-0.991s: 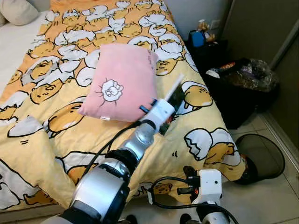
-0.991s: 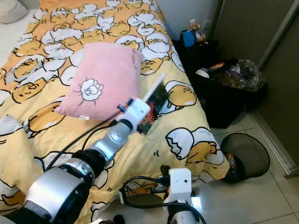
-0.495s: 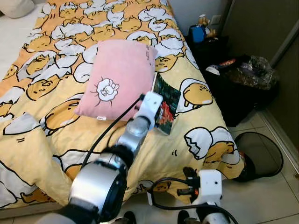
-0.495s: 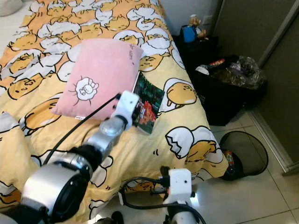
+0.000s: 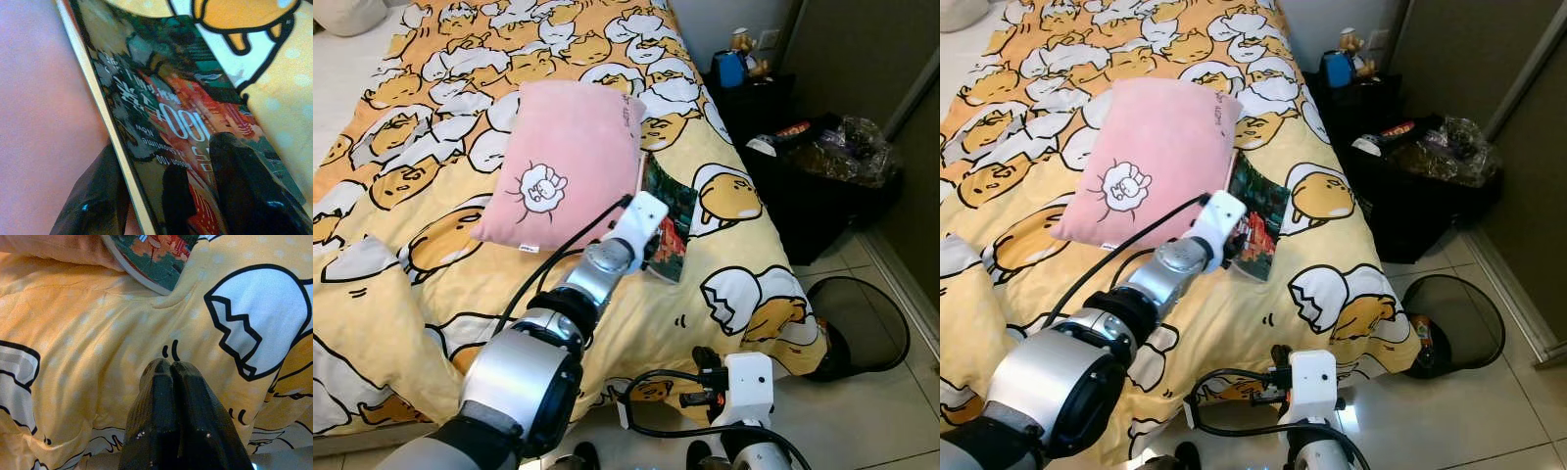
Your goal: Clean up the room
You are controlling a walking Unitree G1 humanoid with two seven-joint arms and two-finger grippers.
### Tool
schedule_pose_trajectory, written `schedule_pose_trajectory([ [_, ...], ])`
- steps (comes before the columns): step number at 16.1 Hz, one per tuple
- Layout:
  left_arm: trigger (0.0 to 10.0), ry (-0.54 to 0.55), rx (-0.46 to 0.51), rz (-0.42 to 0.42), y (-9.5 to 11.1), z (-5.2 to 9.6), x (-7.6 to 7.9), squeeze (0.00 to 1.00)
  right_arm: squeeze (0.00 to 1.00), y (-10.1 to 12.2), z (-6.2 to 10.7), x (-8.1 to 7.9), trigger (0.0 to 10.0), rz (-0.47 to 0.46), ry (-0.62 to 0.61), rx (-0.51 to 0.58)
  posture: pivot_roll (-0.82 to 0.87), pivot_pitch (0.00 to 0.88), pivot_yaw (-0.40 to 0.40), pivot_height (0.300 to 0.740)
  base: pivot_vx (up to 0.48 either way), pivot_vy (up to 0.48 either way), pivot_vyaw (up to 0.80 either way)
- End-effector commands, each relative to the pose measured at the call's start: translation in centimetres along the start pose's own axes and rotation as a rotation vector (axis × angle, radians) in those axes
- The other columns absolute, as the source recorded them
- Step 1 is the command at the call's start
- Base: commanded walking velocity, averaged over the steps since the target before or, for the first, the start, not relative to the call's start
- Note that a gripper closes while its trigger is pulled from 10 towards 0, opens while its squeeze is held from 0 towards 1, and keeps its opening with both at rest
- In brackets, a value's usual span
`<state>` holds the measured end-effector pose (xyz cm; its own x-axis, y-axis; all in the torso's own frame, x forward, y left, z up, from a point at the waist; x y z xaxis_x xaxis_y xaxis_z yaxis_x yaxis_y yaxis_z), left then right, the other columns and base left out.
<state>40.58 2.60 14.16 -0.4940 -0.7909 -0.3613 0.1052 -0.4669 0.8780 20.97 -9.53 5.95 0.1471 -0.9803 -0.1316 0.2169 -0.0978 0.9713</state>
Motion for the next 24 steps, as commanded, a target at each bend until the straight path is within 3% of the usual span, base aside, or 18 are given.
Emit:
schedule_pose_trajectory([
  [1, 9.5, -0.031, -0.001, -0.057, 0.0, -0.1, 1.1, 0.0, 0.0, -0.6, 0.2, -0.7, 10.0, -0.032, 0.004, -0.029, -0.19, 0.286, 0.089, 0.74, 0.0, 0.0, 0.0],
  [2, 0.0, -0.023, 0.011, -0.063, 0.1, -0.1, 1.1, 0.0, 0.0, -0.6, 0.2, -0.7, 10.0, -0.032, 0.004, -0.029, -0.19, 0.286, 0.09, 0.74, 0.0, 0.0, 0.0],
  [4, 0.0, -0.026, 0.096, -0.14, 1.4, -0.1, 1.8, 0.0, 0.0, -0.6, 0.2, -0.6, 10.0, -0.031, 0.004, -0.03, -0.19, 0.287, 0.087, 0.74, 0.0, 0.0, 0.0],
  [7, 0.0, -0.04, 0.132, -0.25, 1.8, -0.2, 3.0, 0.0, 0.0, -0.6, 0.3, -0.6, 10.0, -0.032, 0.006, -0.033, -0.19, 0.29, 0.087, 0.74, 0.0, 0.0, 0.0],
  [8, 0.0, -0.037, 0.129, -0.235, 1.6, -0.2, 3.1, 0.0, 0.0, -0.6, 0.3, -0.6, 10.0, -0.032, 0.006, -0.033, -0.19, 0.29, 0.087, 0.74, 0.0, 0.0, 0.0],
  [9, 0.0, -0.026, 0.123, -0.194, 1.4, -0.1, 2.9, 0.0, 0.0, -0.6, 0.2, -0.7, 10.0, -0.031, 0.006, -0.034, -0.19, 0.287, 0.088, 0.74, 0.0, 0.0, 0.0],
  [11, 0.0, 0.025, 0.095, 0.168, 0.7, -0.1, 1.3, 0.0, 0.0, -0.6, 0.2, -0.6, 10.0, -0.031, 0.005, -0.033, -0.19, 0.287, 0.088, 0.74, 0.0, 0.0, 0.0],
  [14, 0.0, 0.075, 0.138, 0.458, 0.6, 0.2, -1.3, 0.0, 0.0, -0.5, 0.0, -0.3, 10.0, -0.036, 0.0, -0.029, -0.19, 0.255, 0.081, 0.74, 0.0, 0.0, 0.0],
  [16, 0.0, 0.073, 0.207, 0.55, 1.0, 0.6, -2.9, 0.0, 0.0, 0.1, -0.6, 0.8, 10.0, -0.056, -0.03, -0.008, -0.19, 0.216, 0.07, 0.74, 0.0, 0.0, 0.0],
  [19, 0.0, 0.082, 0.269, 0.542, 1.2, 1.1, -4.2, 0.0, 0.0, 1.1, -1.5, 2.7, 10.0, -0.055, -0.059, 0.021, -0.18, 0.159, 0.042, 0.74, 0.0, 0.0, 0.0],
  [22, 0.0, 0.108, 0.353, 0.62, 2.2, 1.6, -6.1, 0.0, 0.0, 1.7, -2.7, 3.3, 10.0, -0.031, -0.048, 0.036, -0.16, 0.105, 0.032, 0.74, 0.0, 0.0, 0.0],
  [24, 0.0, 0.148, 0.465, 0.646, 3.4, 2.8, -9.2, 0.0, 0.0, 3.5, -4.2, 4.2, 10.0, -0.062, -0.069, 0.098, -0.14, 0.052, 0.04, 0.74, 0.0, 0.0, 0.0],
])
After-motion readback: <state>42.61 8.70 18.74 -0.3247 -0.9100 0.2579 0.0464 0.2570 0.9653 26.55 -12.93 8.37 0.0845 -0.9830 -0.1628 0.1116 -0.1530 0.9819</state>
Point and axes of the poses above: a point about 5 cm out from each wrist's last joint towards the gripper, its own z axis pointing back from the gripper into the wrist, its own y axis along the axis of the wrist's last joint, x = y × z, the point moved 2 cm from there along -z, pointing out of the wrist towards the gripper, and after that the axes turned 1 degree about -z, right-handed, at the moved point
